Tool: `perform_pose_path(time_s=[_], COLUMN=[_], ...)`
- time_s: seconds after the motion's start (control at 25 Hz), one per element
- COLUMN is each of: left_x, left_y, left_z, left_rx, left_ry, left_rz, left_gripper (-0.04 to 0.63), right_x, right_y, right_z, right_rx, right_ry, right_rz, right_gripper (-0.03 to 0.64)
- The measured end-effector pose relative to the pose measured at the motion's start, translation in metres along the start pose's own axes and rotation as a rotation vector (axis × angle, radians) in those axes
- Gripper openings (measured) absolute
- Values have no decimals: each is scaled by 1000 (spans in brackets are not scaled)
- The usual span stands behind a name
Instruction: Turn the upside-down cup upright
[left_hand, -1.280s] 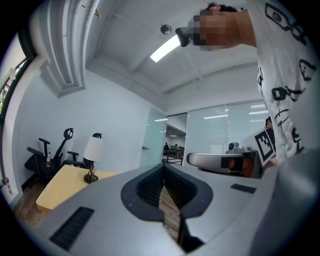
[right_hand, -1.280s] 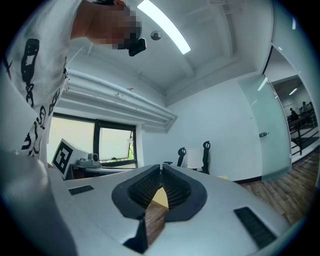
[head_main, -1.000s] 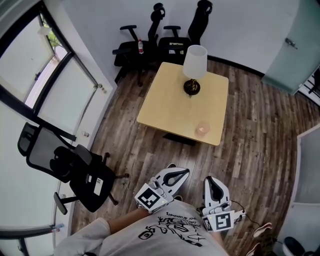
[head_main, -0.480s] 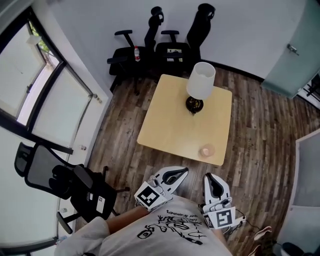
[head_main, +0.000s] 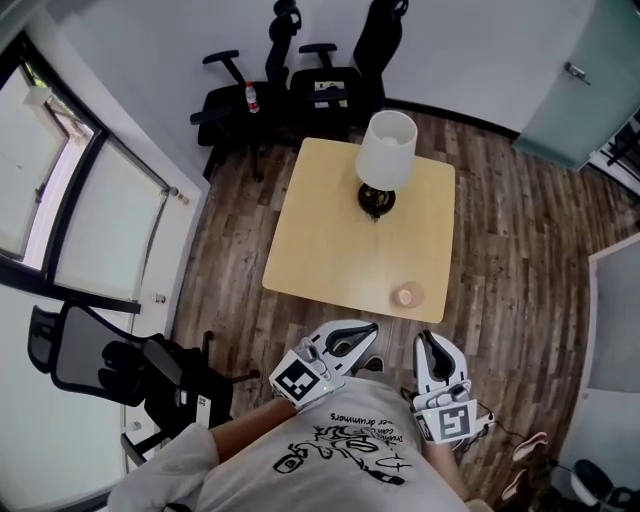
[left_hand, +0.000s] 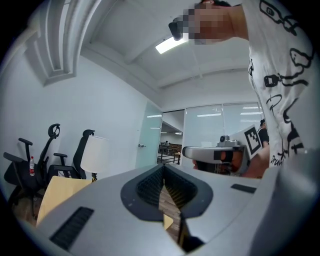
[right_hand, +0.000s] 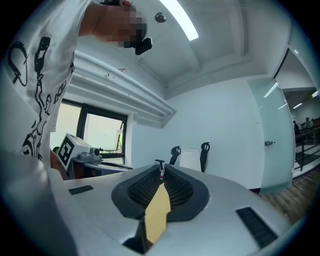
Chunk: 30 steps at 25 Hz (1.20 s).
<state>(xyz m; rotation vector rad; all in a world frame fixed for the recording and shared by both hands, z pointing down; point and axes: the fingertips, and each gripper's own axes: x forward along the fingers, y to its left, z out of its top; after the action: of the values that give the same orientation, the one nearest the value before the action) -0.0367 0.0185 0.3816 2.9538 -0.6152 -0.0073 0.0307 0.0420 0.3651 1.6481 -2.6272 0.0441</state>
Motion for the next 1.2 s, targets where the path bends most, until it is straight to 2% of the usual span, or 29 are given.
perform_pose_path(time_s=[0.36, 0.48, 0.6, 0.72, 0.92, 1.2], left_x=[40, 49, 58, 66, 78, 86], left_y=[2, 8, 19, 29, 40, 52], left_z=[-37, -58, -77, -93, -116, -159], left_rx=[42, 38, 25, 11, -13, -8], left_ry=[62, 100, 126, 133, 135, 196], left_rz=[-19, -14, -6, -6, -9, -9], left_gripper=[9, 9, 9, 9, 9, 11], right_x=[-3, -3, 1, 6, 20, 36], right_y=[-41, -54, -68, -81, -96, -93], right_z=[-42, -70, -101, -131, -183, -271], right_rx=[-20, 9, 37, 35, 24, 24], right_ry=[53, 85, 111, 114, 101, 231], right_rz=[39, 37, 25, -4, -55, -61], right_gripper=[32, 105, 147, 168, 269, 318])
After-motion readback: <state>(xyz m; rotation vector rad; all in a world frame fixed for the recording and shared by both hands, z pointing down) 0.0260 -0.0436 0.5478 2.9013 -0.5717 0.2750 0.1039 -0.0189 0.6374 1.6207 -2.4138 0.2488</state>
